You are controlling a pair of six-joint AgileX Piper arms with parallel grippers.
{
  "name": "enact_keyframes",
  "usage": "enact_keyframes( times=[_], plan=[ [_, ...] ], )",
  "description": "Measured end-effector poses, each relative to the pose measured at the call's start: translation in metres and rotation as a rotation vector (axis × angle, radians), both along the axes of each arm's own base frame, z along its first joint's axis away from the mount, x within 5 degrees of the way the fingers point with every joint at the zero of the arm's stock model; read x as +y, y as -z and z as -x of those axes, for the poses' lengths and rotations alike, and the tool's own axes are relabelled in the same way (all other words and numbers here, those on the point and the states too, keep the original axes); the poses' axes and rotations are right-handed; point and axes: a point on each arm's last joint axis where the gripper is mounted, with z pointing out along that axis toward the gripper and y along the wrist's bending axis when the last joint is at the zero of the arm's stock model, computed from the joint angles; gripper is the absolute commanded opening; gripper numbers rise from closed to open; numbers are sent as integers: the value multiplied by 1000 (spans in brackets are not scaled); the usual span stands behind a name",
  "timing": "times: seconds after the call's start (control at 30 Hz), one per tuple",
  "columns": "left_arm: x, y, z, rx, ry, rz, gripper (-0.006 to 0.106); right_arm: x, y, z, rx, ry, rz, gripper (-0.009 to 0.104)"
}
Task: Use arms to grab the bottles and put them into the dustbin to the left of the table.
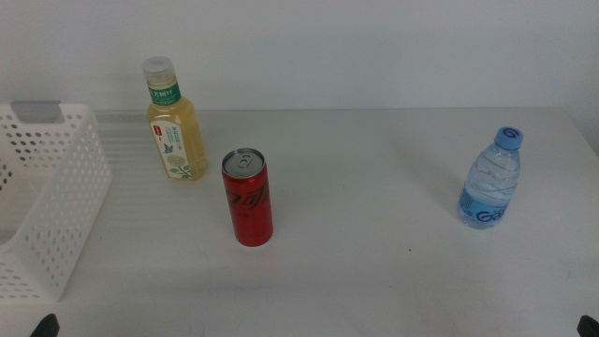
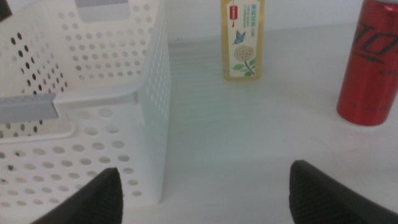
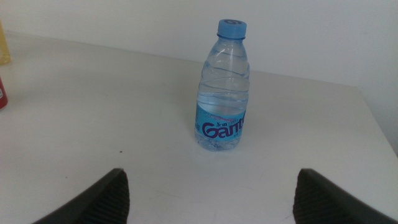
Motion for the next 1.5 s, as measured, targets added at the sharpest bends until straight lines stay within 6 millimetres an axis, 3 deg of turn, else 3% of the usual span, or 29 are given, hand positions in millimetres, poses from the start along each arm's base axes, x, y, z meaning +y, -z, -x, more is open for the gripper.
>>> enact_keyframes(
  times=[0.4,0.63,0.77,1.1,1.5],
  plan=[
    [-1,5,-3,91,2,12,85,0,0,0,0,0,0,70],
    [-6,-17,-20,199,79,-32,85,0,0,0,0,0,0,70],
    [-14,-18,-30,250,155,-45,85,0,0,0,0,0,0,70],
    [-36,-25,-55,123,305,-40,85,0,0,0,0,0,0,70],
    [-71,-13,-83,66,436,-27,85,0,0,0,0,0,0,70]
  ],
)
